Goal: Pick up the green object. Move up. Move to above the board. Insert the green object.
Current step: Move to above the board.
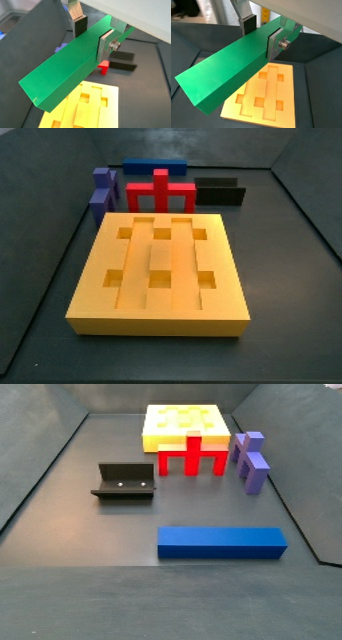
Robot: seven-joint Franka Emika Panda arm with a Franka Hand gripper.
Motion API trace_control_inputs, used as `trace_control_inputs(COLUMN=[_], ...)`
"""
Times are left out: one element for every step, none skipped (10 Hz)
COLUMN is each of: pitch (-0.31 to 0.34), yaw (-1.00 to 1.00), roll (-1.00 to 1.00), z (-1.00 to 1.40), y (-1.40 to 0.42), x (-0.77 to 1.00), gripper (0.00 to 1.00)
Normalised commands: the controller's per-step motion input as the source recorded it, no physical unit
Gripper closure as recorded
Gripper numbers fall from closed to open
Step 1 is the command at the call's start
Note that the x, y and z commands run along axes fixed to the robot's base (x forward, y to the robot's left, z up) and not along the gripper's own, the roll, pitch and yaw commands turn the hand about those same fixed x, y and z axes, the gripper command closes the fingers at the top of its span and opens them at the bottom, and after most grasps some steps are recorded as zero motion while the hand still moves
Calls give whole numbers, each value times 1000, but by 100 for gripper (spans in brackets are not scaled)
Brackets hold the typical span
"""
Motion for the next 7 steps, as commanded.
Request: trace_control_inputs(pitch=[115,138,158,201,228,219,200], yaw=[1000,1000,1000,1000,1000,659,495], roll=[42,51,59,76,87,89,86], z=[33,32,32,37,39,28,24], y=[-99,-69,-56,-44,-41,-41,-39], x=[60,62,63,63,65,75,75], gripper=[100,100,100,100,100,100,100])
